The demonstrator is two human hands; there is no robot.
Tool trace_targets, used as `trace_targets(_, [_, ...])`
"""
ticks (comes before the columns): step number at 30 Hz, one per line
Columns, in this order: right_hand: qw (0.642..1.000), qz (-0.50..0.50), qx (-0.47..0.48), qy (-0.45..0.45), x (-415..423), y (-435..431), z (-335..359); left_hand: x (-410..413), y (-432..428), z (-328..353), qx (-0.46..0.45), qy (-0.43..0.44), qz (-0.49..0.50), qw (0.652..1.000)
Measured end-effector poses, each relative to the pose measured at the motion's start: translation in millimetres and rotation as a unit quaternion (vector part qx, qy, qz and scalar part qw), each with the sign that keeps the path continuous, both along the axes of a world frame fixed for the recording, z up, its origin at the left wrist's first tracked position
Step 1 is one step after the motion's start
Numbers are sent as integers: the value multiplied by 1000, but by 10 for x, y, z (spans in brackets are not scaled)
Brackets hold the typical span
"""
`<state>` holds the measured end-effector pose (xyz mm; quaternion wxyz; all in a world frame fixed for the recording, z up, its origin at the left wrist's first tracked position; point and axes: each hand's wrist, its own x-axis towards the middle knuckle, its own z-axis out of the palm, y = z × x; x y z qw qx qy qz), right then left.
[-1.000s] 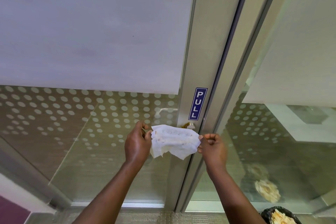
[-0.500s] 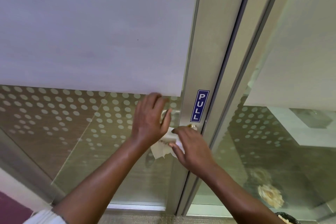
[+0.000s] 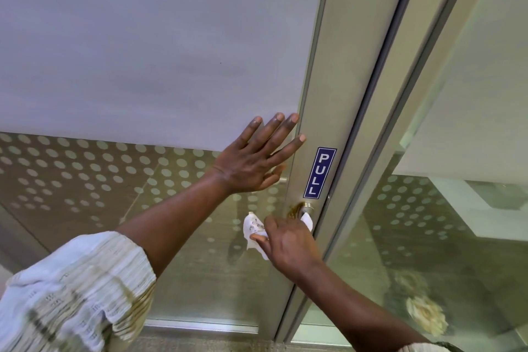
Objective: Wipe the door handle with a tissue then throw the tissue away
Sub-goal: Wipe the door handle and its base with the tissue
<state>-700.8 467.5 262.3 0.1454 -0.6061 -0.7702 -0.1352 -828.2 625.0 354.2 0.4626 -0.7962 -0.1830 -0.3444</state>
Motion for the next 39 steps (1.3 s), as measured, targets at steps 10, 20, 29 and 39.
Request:
trace_targets(10, [930,-258,-241,105,-716,495,249,22,23,-5,10,1,-13,1000])
trace_targets(20, [999,-22,20,35,-424,191,-99,-1,-7,30,17,7,-8,1000])
trace_targets(29, [1000,27,4,4,-23,73,26,-3,-11,40,15,9,-6,1000])
trace_targets(39, [910,-178,-339,158,-384,493,349,-5,-39,55,21,10,-6,1000])
